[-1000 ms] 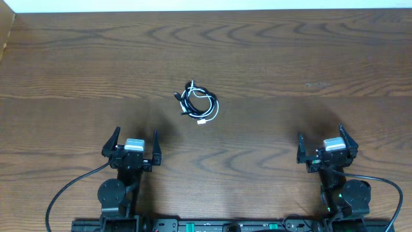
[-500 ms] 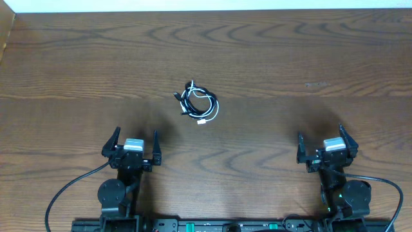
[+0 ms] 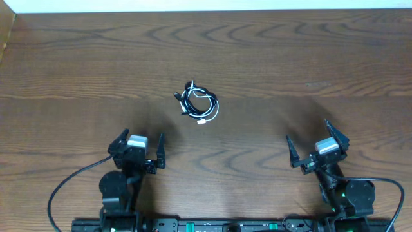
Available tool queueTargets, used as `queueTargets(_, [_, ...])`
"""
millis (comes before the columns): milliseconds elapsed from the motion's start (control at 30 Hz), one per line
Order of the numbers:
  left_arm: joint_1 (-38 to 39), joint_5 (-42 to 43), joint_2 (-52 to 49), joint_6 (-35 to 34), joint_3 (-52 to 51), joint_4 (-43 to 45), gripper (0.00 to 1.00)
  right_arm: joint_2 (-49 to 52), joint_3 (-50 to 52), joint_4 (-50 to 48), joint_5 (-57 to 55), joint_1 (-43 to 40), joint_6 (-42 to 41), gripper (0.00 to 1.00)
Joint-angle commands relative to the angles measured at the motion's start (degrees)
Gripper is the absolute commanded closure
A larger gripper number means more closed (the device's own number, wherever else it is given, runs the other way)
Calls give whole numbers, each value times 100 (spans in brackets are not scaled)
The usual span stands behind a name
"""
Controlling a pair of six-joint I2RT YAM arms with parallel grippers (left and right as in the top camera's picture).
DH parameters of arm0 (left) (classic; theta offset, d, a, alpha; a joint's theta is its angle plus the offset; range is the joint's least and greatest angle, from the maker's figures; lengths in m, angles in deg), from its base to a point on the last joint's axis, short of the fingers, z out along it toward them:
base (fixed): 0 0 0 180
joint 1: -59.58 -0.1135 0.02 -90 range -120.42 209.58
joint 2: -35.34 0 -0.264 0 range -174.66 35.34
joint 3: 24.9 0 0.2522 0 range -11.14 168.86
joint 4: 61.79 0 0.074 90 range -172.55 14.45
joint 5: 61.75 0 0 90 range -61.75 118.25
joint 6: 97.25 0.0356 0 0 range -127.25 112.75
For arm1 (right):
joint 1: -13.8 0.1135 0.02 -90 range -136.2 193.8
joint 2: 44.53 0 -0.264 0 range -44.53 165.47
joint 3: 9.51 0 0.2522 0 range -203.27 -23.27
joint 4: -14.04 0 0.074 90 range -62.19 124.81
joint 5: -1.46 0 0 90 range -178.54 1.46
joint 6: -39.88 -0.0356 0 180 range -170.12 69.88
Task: Untangle cables
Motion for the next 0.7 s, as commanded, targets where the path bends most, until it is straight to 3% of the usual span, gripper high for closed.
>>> queueTargets(0, [13,442,-597,-35,739,-55,3,546,-632,26,372,-76,155,1])
queueTargets(400, [15,1005,-3897,-4,3989,-1827,2,4109,-3626,1816,1390,-258,382,1])
queueTargets(667, [94,1766,-7012,308,6463,-2968,2,6220,-5624,3392,1753,-195,295,1])
